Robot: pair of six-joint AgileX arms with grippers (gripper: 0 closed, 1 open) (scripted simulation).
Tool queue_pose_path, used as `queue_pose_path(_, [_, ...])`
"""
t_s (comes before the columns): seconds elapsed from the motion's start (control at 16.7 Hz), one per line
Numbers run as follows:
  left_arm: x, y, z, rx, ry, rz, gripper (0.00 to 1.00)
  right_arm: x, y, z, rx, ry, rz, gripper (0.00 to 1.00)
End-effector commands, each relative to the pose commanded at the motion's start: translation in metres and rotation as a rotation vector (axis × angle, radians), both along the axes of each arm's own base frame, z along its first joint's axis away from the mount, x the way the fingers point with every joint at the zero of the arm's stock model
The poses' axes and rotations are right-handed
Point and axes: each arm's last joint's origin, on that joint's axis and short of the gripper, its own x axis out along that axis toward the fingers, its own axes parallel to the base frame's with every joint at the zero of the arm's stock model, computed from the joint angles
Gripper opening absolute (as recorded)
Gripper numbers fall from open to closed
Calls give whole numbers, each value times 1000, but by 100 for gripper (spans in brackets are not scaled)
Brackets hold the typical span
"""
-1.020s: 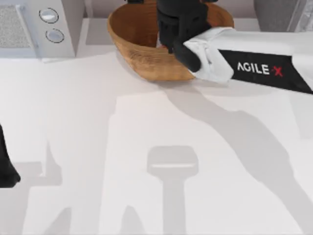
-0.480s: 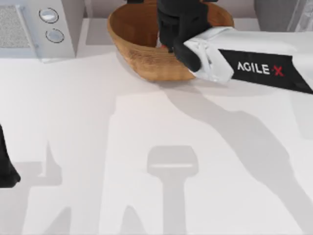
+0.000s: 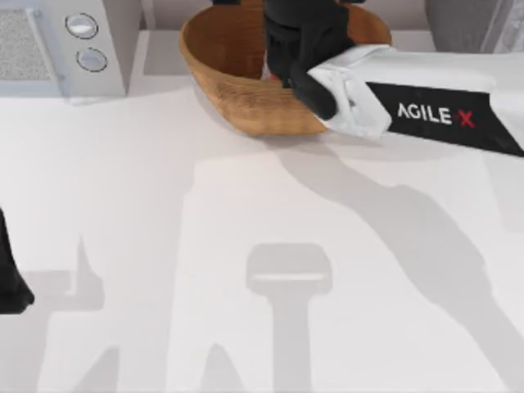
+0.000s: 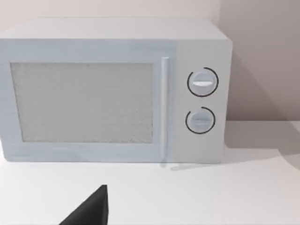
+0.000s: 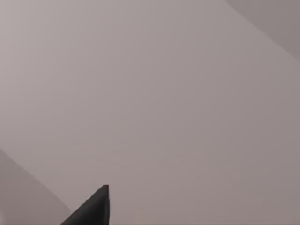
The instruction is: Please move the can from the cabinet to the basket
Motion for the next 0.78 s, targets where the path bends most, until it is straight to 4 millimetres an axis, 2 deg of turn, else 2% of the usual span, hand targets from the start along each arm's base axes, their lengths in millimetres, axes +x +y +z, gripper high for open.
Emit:
queue_pose_path(0.54, [0,0,0,0,0,0,100,-1,-2,2,0,0,4,100])
queue_pose_path(0.66, [0,0,0,0,0,0,100,-4,-16,11,1,1,14,100])
queue_pose_path(0.78, [0,0,0,0,0,0,100,-11,-40,26,0,6,33,100])
